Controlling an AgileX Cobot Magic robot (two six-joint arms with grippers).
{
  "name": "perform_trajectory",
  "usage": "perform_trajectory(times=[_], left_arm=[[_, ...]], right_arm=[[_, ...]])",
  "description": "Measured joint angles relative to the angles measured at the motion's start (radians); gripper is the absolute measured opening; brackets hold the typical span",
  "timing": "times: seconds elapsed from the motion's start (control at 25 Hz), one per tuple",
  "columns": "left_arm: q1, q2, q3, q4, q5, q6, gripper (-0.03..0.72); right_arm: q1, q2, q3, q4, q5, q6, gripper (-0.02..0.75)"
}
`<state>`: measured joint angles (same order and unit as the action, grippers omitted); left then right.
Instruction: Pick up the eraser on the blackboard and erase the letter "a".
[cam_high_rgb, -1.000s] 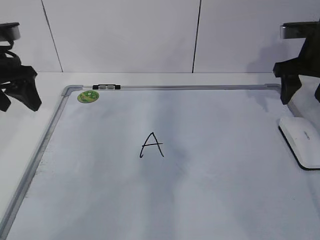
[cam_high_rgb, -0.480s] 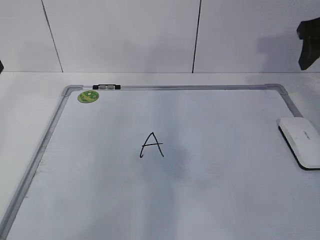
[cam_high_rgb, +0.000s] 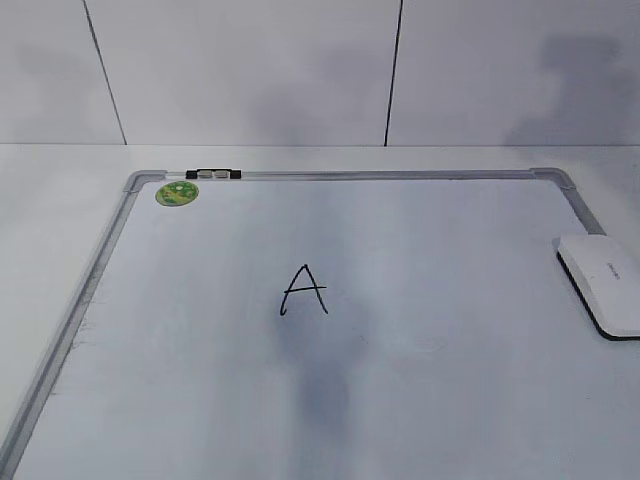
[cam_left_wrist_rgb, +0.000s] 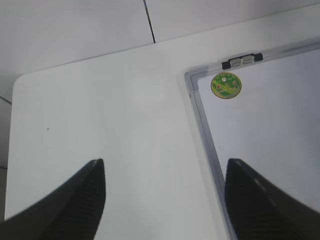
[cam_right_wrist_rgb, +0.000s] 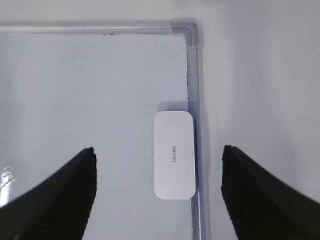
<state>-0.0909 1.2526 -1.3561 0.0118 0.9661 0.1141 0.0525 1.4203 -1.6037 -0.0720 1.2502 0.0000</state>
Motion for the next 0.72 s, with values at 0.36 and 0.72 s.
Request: perform_trajectory(times=[0.36, 0.72], left_arm=[[0.000, -0.193, 0.000, 0.000, -0.017, 0.000, 0.552], [0.000, -0.378, 0.000, -0.019, -0.142, 0.000, 0.578]], right_arm=[[0.000, -0.196, 0.000, 0.046, 0.005, -0.073, 0.592], [0.000, -0.414, -0.002, 0.051, -0.172, -0.115, 0.592]])
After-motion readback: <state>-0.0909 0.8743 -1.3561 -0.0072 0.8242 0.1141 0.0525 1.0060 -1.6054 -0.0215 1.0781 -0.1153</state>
